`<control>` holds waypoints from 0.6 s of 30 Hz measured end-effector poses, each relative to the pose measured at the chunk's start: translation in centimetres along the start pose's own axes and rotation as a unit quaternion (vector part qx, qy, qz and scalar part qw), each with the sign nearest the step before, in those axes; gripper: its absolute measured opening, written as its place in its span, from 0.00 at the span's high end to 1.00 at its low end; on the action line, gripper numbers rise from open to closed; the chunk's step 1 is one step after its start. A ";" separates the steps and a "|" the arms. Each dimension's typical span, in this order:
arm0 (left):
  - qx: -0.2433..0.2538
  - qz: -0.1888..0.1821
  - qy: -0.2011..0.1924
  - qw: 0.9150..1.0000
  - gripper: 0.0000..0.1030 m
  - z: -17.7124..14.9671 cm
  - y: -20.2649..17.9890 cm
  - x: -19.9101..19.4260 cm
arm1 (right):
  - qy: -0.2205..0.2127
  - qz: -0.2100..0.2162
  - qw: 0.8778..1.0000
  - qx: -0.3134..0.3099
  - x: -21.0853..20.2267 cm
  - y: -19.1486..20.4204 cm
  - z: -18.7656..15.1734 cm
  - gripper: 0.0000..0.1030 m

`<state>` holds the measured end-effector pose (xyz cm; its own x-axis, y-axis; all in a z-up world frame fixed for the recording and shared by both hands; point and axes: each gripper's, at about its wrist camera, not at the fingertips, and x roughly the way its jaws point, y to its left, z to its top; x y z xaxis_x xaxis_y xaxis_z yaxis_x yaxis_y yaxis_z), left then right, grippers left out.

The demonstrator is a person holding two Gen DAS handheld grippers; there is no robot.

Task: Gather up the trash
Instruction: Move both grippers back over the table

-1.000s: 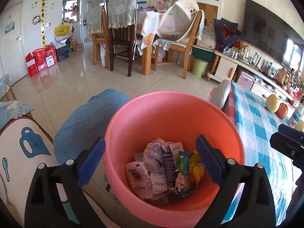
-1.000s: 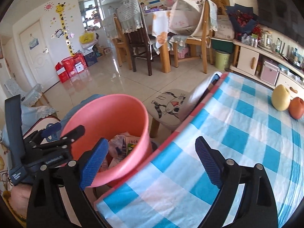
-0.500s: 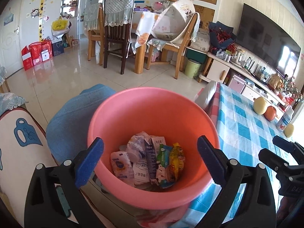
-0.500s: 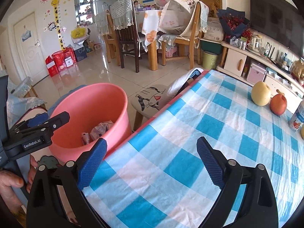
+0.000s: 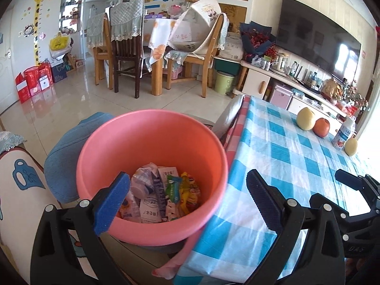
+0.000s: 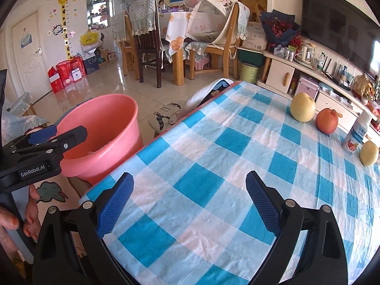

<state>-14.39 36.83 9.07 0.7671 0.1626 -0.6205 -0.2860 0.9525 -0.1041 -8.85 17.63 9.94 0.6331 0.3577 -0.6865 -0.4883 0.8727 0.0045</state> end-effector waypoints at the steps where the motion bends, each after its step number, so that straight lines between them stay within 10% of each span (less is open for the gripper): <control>1: 0.003 0.000 0.000 1.000 0.04 0.0 -0.4 -0.1 | -0.002 -0.003 1.000 0.003 -0.3 -0.4 -0.2 0.08; 18: 0.063 0.009 -0.025 0.998 0.04 0.7 -8.5 -2.3 | -0.043 -0.035 0.997 0.053 -5.8 -6.7 -1.6 0.06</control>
<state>-13.28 28.52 11.94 0.7911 0.1886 -0.5818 -0.2269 0.9739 0.0072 -10.16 9.17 12.74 0.7141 0.3184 -0.6234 -0.3782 0.9249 0.0392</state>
